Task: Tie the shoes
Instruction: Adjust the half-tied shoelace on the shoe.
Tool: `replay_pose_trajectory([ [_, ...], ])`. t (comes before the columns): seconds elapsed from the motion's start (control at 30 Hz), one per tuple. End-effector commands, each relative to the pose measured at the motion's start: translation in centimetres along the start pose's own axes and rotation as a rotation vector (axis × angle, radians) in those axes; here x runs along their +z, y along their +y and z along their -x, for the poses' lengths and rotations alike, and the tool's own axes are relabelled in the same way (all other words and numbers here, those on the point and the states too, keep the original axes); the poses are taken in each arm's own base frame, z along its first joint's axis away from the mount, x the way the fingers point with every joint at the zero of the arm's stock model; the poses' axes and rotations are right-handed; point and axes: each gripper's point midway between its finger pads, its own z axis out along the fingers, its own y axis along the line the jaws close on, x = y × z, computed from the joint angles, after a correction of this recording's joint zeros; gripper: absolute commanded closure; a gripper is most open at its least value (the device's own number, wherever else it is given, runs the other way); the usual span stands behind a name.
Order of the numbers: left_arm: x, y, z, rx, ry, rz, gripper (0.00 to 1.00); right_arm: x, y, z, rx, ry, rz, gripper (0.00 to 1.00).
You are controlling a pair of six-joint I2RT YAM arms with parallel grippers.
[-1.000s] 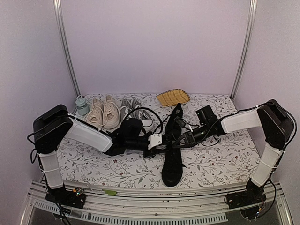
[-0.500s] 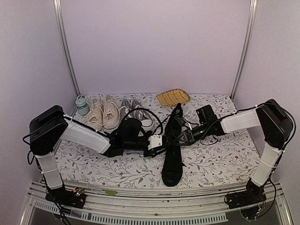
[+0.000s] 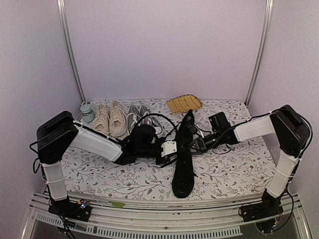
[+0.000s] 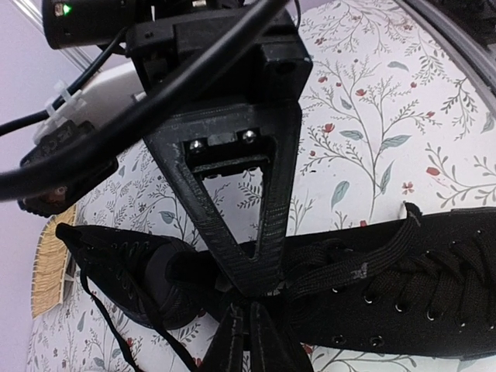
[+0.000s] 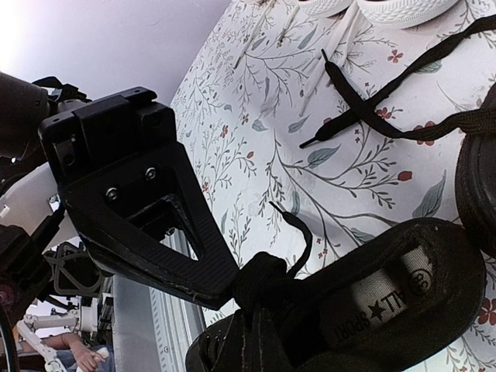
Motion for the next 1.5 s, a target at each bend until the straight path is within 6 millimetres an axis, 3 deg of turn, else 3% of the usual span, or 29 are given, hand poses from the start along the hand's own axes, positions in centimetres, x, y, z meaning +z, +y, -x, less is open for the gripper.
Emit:
replay_pose_trajectory([
  [0.0,0.9,0.1,-0.6,-0.021,0.036,0.006,0.94,0.2,-0.6,0.0,0.016,-0.007,-0.006,0.99],
  [0.23,0.7,0.4,-0.8,-0.062,0.049,0.021,0.83,0.2,-0.8,-0.1,0.02,-0.004,-0.014,0.99],
  [0.47,0.9,0.0,-1.2,-0.083,0.067,-0.001,0.83,0.2,-0.9,0.0,0.022,-0.006,-0.018,0.99],
  [0.53,1.6,-0.9,-2.6,-0.092,0.094,-0.027,0.84,0.2,-0.8,0.0,0.019,-0.006,-0.016,0.99],
  [0.83,2.2,-0.9,-2.5,-0.096,0.091,-0.032,0.89,0.1,-0.7,0.0,0.016,-0.005,-0.019,0.99],
  [0.97,1.5,-0.2,-1.7,-0.099,0.053,0.005,0.99,0.0,-0.9,0.1,0.016,-0.008,-0.028,0.99],
  [1.27,0.9,-0.2,-2.0,-0.12,0.041,0.028,1.0,-0.8,-1.1,0.4,0.023,-0.03,-0.053,0.99],
  [1.33,-0.1,0.7,-0.6,-0.118,0.004,0.052,1.0,-1.3,-0.9,0.5,0.023,-0.039,-0.056,0.99],
  [1.47,-0.4,0.8,-0.5,-0.12,-0.002,0.056,1.0,-1.5,-0.5,0.4,0.014,-0.032,-0.048,0.98],
])
